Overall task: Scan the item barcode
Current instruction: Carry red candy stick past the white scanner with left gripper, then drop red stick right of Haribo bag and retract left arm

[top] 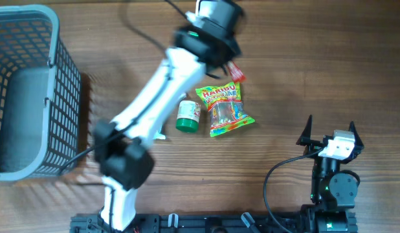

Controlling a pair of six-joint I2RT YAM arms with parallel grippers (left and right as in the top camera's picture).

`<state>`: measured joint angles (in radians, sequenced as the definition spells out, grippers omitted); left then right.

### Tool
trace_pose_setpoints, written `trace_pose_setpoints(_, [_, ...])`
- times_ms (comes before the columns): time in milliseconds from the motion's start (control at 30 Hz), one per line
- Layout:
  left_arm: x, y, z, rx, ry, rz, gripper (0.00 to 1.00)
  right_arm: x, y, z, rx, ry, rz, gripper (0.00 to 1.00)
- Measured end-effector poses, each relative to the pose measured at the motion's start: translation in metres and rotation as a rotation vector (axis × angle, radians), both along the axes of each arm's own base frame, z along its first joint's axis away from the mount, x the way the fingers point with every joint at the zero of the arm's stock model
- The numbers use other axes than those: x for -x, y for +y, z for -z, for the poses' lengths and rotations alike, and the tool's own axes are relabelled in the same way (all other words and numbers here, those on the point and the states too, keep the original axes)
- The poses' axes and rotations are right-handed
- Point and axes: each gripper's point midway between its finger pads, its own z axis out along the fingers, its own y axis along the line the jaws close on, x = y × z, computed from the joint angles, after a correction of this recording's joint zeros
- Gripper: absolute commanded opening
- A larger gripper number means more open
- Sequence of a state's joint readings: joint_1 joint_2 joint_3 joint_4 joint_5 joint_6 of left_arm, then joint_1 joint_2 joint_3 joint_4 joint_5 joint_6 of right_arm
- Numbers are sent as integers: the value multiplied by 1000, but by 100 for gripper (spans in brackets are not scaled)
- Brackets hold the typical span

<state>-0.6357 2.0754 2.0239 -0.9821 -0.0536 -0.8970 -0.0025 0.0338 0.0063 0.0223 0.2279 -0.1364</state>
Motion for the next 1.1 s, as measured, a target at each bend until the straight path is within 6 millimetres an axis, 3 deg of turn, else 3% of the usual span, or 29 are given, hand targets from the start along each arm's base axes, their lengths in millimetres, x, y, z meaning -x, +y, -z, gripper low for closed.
trace_pose_setpoints(233, [36, -68, 95, -119, 93, 199, 4, 0, 0, 0, 0, 0, 0, 100])
trace_pose_setpoints(400, [59, -91, 132, -171, 125, 292, 4, 0, 0, 0, 0, 0, 0, 100])
trace_pose_setpoints(433, [61, -93, 136, -176, 127, 302, 8, 0, 0, 0, 0, 0, 0, 100])
trace_pose_setpoints(500, [62, -95, 139, -180, 126, 312, 38, 0, 0, 0, 0, 0, 0, 100])
trace_pose_setpoints(533, [62, -95, 139, -183, 124, 318, 47, 0, 0, 0, 0, 0, 0, 100])
trace_pose_setpoints(700, [58, -92, 138, -193, 114, 334, 84, 0, 0, 0, 0, 0, 0, 100])
trace_pose_setpoints(800, [55, -83, 132, -220, 106, 334, 87, 0, 0, 0, 0, 0, 0, 100])
trace_pose_setpoints(900, [49, -75, 112, -237, 63, 327, 91, 0, 0, 0, 0, 0, 0, 100])
trace_pose_setpoints(1067, [37, -60, 26, -232, -121, 285, 97, 0, 0, 0, 0, 0, 0, 100])
trace_pose_setpoints(1100, [35, -54, -2, -227, -182, 272, 98, 0, 0, 0, 0, 0, 0, 100])
